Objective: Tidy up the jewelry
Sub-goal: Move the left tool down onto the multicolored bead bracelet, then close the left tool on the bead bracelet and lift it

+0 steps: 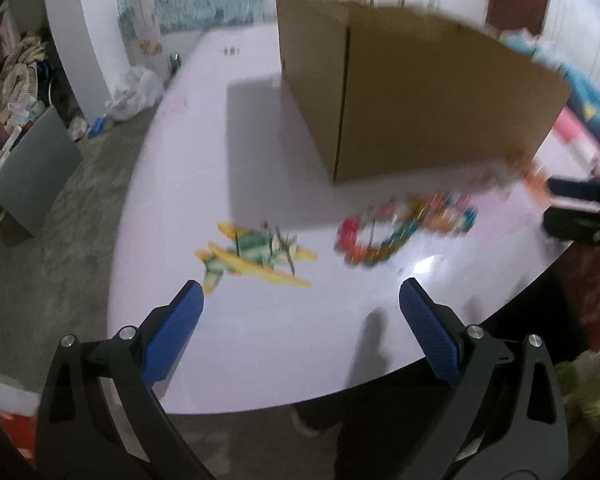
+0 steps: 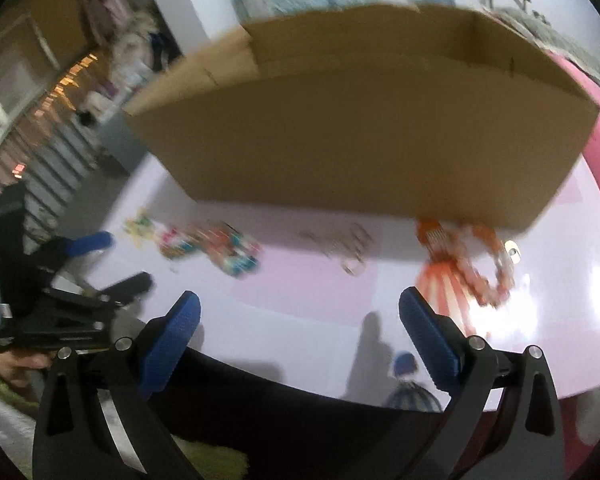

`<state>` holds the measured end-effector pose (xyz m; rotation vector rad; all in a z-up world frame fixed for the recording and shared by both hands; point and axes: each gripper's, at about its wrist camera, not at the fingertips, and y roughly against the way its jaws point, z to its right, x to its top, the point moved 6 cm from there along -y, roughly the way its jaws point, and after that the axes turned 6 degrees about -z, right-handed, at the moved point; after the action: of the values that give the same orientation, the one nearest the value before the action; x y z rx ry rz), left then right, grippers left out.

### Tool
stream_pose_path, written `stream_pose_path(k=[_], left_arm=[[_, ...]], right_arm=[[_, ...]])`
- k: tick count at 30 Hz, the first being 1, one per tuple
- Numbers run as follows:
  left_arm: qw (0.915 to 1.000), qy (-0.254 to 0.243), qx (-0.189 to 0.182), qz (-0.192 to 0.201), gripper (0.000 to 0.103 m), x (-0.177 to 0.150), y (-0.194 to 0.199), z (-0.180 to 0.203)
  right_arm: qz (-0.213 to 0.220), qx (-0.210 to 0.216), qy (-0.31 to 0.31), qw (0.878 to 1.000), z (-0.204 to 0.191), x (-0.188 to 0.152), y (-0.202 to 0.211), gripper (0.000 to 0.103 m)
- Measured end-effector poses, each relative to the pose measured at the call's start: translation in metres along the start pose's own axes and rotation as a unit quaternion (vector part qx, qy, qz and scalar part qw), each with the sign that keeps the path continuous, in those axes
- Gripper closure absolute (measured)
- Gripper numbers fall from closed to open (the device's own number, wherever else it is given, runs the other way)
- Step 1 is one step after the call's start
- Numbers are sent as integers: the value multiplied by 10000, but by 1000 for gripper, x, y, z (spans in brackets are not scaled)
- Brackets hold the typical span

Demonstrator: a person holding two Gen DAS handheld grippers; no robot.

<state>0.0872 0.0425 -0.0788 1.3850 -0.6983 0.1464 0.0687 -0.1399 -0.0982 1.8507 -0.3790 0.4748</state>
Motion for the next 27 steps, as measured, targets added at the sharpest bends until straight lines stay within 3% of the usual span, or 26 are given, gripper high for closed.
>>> stream_pose_path(k=[5,8,12,19,27], left_arm=[[9967,-307,-359,661,12,11,25,11],[9940,-723,-385,729,28,13,26,29],[9910,-1146,-453,530,46,11,13,48],[9868,-1497,-474,405,61,13,0,57],[9865,-1549,-469,238,75,14,-12,53]], right_arm=[[13,517,-32,9987,-13,7,-8,32],[-109,557,-32,9984,-15,13,-19,47],[-245,603,-154,9978,-27,18,-35,61],[-310,511,-239,9979,-30,19,-51,70],[-283,385,-62,9988,-40,26,-59,77]])
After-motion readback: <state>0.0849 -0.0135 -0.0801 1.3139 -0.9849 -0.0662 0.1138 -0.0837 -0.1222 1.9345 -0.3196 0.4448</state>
